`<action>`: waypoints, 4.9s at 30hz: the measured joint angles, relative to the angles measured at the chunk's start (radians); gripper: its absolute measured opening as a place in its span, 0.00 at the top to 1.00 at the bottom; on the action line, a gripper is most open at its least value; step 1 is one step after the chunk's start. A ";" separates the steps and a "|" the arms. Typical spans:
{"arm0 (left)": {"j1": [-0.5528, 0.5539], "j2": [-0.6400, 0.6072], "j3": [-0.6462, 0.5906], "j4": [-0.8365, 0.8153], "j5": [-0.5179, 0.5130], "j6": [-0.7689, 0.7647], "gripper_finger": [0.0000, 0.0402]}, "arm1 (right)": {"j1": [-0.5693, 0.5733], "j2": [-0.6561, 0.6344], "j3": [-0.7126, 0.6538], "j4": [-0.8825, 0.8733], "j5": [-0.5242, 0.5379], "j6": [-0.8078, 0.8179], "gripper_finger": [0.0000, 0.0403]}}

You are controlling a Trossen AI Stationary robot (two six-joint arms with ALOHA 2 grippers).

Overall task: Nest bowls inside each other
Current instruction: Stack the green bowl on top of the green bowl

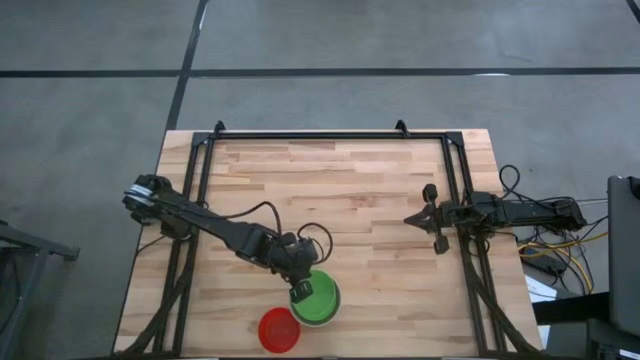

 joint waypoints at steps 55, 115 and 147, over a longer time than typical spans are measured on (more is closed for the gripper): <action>-0.012 -0.163 -0.348 0.340 -0.004 0.021 1.00 | 0.000 0.000 0.000 0.000 0.000 0.000 0.98; -0.005 0.112 -0.109 0.180 0.136 -0.051 0.99 | 0.000 -0.001 0.000 0.000 0.000 0.000 0.98; 0.033 0.089 -0.106 0.157 0.132 -0.033 0.90 | 0.000 -0.001 0.000 0.000 0.000 0.000 0.98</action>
